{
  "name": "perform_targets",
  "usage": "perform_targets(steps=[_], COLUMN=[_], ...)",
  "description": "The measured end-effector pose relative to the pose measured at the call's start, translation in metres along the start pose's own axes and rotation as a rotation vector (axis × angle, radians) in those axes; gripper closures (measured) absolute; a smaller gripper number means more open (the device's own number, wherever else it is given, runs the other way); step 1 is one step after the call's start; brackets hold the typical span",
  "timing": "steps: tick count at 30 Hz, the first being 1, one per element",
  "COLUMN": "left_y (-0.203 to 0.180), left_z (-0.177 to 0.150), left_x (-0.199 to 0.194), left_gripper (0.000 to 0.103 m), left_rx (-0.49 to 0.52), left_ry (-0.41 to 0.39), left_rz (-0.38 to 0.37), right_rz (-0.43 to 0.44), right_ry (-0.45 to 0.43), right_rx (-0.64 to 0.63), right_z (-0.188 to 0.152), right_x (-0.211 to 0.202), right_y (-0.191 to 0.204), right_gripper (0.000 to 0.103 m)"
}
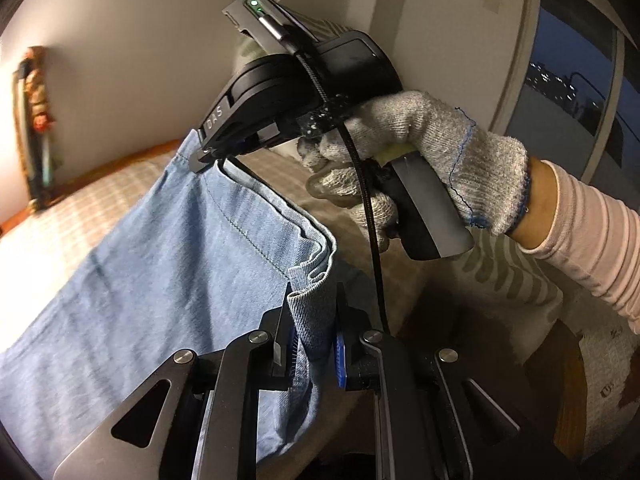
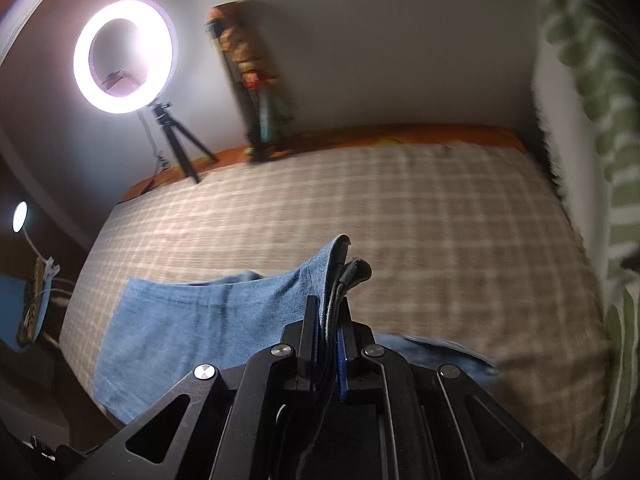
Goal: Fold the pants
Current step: 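Hold the jeans edge with both tools and fold it over the other half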
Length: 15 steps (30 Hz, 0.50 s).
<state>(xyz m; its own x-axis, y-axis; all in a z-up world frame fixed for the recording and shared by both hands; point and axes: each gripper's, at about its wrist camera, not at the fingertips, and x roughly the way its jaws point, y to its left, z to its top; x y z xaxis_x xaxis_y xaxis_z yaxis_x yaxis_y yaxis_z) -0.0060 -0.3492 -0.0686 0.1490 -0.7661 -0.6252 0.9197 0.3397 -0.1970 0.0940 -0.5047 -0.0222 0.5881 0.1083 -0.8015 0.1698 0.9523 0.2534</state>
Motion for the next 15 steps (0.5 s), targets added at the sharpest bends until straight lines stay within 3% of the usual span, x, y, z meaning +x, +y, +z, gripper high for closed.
perform_targets(steps=[15], left_y=[-0.012], left_z=[0.001], left_x=[0.060], left_gripper=[0.090], left_rx=[0.053], left_ry=[0.104], left_rz=[-0.048], right_rz=[-0.030], right_ry=[0.050], right_rx=[0.087], right_z=[-0.032], right_x=[0.026], right_y=[-0.068], right_gripper=[0.099])
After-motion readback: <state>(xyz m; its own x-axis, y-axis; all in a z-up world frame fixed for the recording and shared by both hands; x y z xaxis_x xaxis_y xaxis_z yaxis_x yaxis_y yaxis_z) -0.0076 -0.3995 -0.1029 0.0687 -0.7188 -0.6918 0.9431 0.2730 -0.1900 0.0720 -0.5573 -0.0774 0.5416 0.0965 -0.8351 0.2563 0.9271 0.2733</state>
